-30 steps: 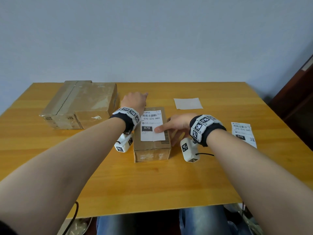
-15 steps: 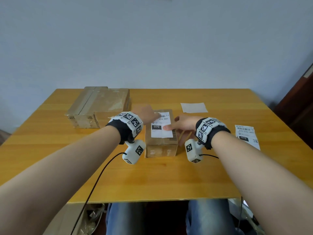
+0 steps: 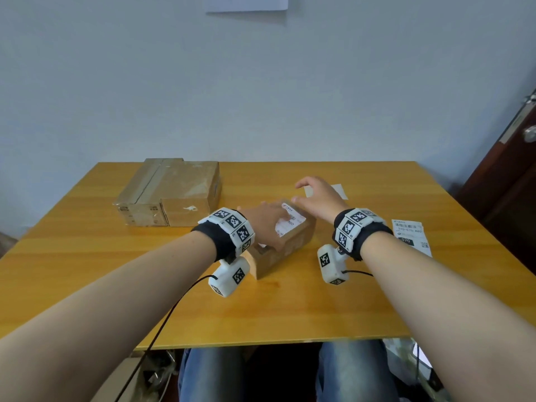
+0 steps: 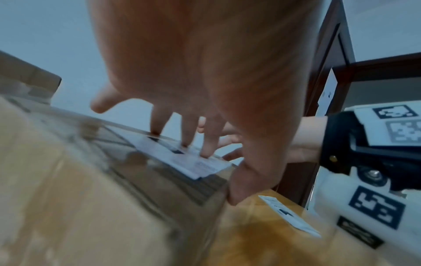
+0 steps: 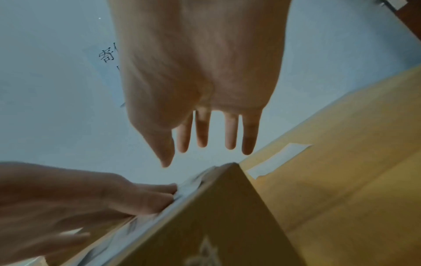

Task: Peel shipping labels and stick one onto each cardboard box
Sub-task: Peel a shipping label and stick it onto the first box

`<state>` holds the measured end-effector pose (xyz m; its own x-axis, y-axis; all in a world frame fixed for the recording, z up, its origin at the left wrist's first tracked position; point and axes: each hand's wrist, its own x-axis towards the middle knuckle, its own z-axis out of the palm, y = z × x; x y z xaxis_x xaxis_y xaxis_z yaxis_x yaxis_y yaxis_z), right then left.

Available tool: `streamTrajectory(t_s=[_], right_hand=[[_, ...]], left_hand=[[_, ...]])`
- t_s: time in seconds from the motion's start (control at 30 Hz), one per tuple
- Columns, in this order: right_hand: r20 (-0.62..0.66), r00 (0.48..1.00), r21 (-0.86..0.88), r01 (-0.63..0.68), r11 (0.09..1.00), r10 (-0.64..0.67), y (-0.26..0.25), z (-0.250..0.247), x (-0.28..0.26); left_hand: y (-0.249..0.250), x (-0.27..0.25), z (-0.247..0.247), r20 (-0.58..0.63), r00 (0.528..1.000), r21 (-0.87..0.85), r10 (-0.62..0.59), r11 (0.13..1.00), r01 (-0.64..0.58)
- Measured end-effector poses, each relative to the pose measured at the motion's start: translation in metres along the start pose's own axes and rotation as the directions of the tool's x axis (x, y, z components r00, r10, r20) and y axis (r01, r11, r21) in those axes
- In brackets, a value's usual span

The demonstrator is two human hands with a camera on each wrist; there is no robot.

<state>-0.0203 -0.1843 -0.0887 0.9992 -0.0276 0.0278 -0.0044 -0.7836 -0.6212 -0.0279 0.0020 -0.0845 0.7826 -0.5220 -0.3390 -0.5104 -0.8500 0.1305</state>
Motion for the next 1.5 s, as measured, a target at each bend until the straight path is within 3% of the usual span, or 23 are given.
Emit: streamTrajectory(t_s=[0.13,0.2,0.3,0.43,0.53,0.67,0.73,0.93,1.1,1.2,1.33,1.5], right_hand=[[0.201,0.979,-0.073,-0.013,0.997,0.028,0.0,0.008,0.001],[0.201,0.978,-0.114,-0.031,0.993,0.054,0.0,0.009,0.0],[0.199,0.97,-0.187,-0.105,0.977,0.142,-0.003,0.006,-0.003],[0.316,0.926,-0.188,-0.154,0.97,0.209,-0.015,-0.003,-0.012],[0.422,0.878,-0.266,-0.117,0.957,0.225,-0.023,-0.006,-0.016],[0.539,0.808,-0.179,-0.165,0.97,0.237,-0.031,-0.007,-0.027],[0.573,0.786,-0.142,-0.185,0.972,0.233,-0.034,-0.005,-0.033],[0.624,0.745,-0.107,-0.22,0.97,0.238,-0.037,0.003,-0.036],[0.63,0.732,-0.125,-0.232,0.965,0.258,-0.035,0.006,-0.035],[0.624,0.738,-0.119,-0.237,0.964,0.258,-0.033,0.007,-0.034],[0.637,0.724,-0.11,-0.255,0.961,0.265,-0.029,0.01,-0.03],[0.642,0.715,-0.125,-0.257,0.958,0.276,-0.026,0.011,-0.028]], left_hand=[[-0.01,-0.002,-0.003,0.027,0.994,0.037,0.102,0.994,-0.103],[-0.021,-0.001,-0.001,-0.032,0.989,0.035,0.145,0.989,-0.144],[-0.037,0.0,0.002,-0.195,0.978,-0.06,0.073,0.995,-0.086],[-0.053,0.002,0.006,-0.296,0.955,-0.176,0.005,0.982,-0.06],[-0.061,0.0,0.002,-0.425,0.902,-0.173,-0.078,0.985,0.003],[-0.064,0.001,0.007,-0.588,0.79,-0.14,-0.17,0.984,0.108],[-0.063,0.004,0.014,-0.625,0.758,-0.092,-0.187,0.982,0.166],[-0.049,0.014,0.02,-0.609,0.78,0.011,-0.143,0.982,0.189],[-0.033,0.028,0.028,-0.506,0.821,-0.241,-0.264,0.957,0.159],[-0.031,0.032,0.031,-0.473,0.833,-0.294,-0.288,0.943,0.159],[-0.033,0.038,0.036,-0.449,0.865,-0.229,-0.226,0.964,0.133],[-0.038,0.042,0.038,-0.479,0.854,-0.173,-0.2,0.976,0.132]])
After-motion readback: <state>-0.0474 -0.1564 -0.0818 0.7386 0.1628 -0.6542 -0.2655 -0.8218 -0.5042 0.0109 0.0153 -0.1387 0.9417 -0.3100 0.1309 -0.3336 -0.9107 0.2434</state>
